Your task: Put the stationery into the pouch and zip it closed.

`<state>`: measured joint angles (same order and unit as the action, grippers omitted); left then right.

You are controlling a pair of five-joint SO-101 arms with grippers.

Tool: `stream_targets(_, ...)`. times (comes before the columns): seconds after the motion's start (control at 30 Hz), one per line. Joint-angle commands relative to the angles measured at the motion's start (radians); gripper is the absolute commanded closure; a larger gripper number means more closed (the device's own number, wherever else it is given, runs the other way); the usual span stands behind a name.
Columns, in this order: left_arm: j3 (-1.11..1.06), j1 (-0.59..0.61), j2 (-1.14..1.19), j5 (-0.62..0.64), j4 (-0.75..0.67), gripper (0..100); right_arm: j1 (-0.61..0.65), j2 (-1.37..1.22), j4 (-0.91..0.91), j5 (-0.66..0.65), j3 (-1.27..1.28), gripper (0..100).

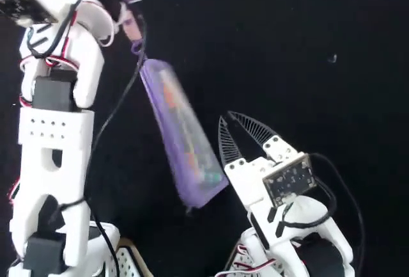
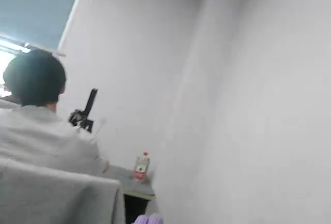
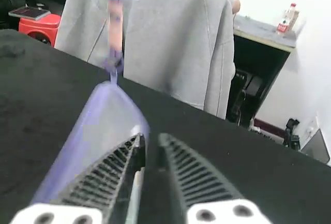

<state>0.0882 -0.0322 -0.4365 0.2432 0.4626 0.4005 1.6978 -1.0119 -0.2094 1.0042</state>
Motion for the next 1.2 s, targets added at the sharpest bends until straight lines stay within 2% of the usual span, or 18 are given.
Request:
stream_targets(0.0,0.282,-0.111,-0.023,-0.011,0.101,97,-0.008,0.007,0.005,0.009,0.007,81.2)
stream_targets(0.1,0.364,-0.177,-0.021,-0.011,0.147,97,0.012,0.007,0.002,0.009,0.008,77.3)
stream_targets(0.23,0.42,-0.255,-0.021,-0.011,0.175,97,0.081,0.007,0.003,0.009,0.01,77.2)
stream_targets(0.47,0.49,-0.332,-0.032,-0.011,0.215,97,0.084,0.008,-0.003,0.005,0.01,77.2)
stream_targets(0.7,0.636,-0.338,-0.02,-0.015,0.209,97,-0.091,0.008,0.009,0.008,0.002,77.2)
stream_targets(0.8,0.651,-0.338,-0.011,-0.092,0.203,97,-0.143,0.008,0.02,0.009,0.012,77.2)
stream_targets(0.97,0.661,-0.338,0.058,-0.21,0.143,97,-0.149,0.008,0.02,0.009,0.027,77.2)
stream_targets(1.17,0.651,-0.358,0.087,-0.229,0.195,97,-0.149,0.008,0.015,0.009,0.036,77.1)
